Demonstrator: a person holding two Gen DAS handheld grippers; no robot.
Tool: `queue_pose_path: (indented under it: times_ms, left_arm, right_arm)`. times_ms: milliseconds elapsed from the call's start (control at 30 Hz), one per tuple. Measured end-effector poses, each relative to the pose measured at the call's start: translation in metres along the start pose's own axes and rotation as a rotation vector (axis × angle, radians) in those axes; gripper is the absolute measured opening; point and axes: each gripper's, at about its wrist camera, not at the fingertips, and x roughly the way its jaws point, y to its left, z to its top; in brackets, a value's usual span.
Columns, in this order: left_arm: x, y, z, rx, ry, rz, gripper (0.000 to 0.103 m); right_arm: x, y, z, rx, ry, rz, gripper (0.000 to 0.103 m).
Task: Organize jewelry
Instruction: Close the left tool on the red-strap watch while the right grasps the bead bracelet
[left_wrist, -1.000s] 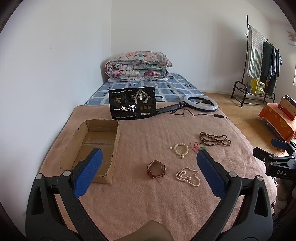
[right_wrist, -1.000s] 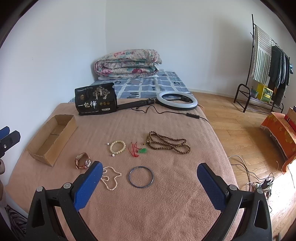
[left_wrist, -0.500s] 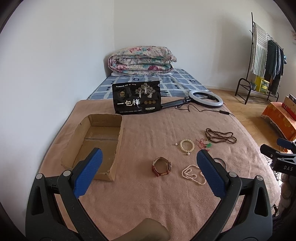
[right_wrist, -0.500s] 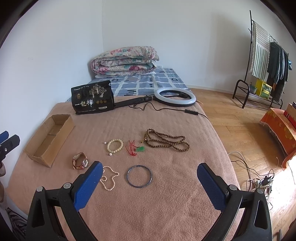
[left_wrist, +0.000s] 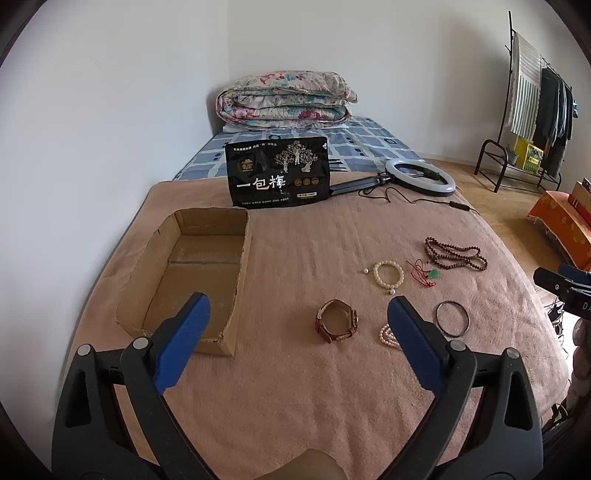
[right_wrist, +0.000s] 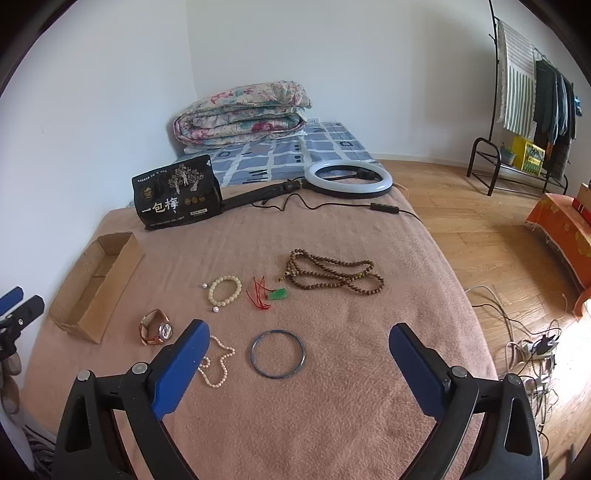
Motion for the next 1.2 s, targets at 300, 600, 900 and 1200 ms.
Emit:
queue_pose_path:
  times_ms: [300, 600, 900, 1200]
  left_arm:
    - [0.019, 0.008, 0.008, -0.008, 0.039, -0.022, 0.091]
    - [0.042, 0.014, 0.016, -0.046, 0.117, -0.084, 0.074]
    - [0.077, -0.002, 0.016, -0.017, 0.227, -0.147, 0.060]
    - [0.125, -0.013, 0.010, -0.015, 0.341, -0.174, 0.052]
  right_arm:
    - [0.016, 0.000, 0.010, -0.020, 0.033, 0.028, 0.092]
    - [0.036, 0.008, 0.020, -0.013, 0.099, 0.123, 0.083]
    - [0.068, 0.023, 0.038, -0.028, 0.174, 0.229, 0.070]
    - [0.128, 0.053, 0.049, -0.066, 0.305, 0.335, 0.049]
